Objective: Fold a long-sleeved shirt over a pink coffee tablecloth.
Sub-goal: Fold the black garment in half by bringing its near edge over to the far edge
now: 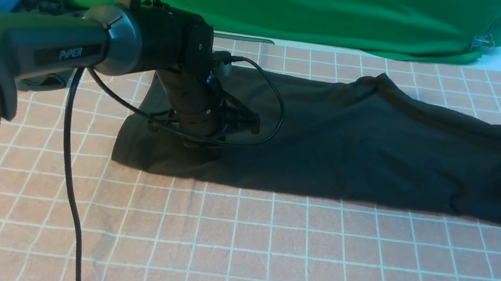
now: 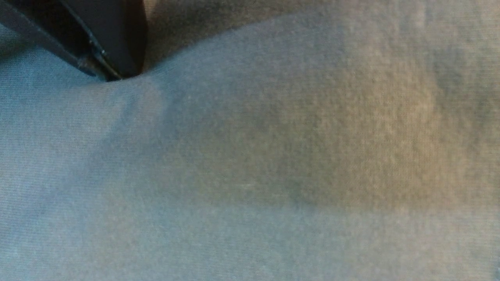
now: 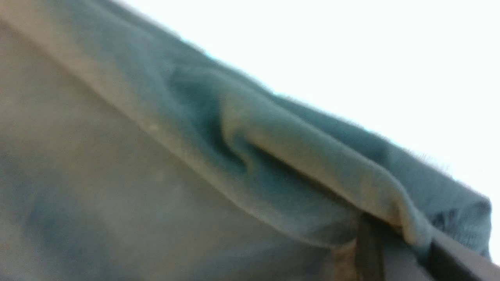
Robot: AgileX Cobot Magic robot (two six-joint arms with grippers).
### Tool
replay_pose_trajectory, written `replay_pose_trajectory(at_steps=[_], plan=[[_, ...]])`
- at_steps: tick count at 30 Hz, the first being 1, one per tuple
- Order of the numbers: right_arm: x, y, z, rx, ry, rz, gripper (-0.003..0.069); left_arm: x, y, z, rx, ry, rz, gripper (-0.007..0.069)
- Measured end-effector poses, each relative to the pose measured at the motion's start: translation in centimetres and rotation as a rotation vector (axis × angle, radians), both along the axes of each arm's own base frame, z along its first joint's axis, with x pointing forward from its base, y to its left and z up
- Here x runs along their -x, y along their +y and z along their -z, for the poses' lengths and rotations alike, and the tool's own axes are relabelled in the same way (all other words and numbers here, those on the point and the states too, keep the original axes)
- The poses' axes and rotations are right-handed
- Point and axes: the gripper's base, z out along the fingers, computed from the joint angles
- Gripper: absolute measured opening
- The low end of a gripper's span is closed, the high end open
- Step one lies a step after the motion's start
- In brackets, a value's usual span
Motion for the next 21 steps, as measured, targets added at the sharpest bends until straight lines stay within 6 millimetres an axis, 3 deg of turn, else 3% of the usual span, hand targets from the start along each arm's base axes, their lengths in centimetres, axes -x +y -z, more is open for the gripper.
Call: replay_pose_trajectory(at_steps=[5,12,18,21], plan=[[-0.7,-0.4,0.7,0.009,-0.04,0.008,0.0054,0.0,0.0,0.0,-0.001,0.003,0.0,0.0013],[-1.7,-0.6,0.3,0.037,-0.156,0.014,0.0107,0.1,0.0,0.0,-0.004,0.01,0.001,0.0013],[-2.1,-1.1,-0.2,0.113,-0.208,-0.01,0.036,0.1,0.0,0.0,-0.005,0.011,0.001,0.0013],[-1.6,-1.2,-1.5,0.093,-0.175,0.041,0.0399,0.1,0.0,0.0,-0.006,0.012,0.001,0.0013]])
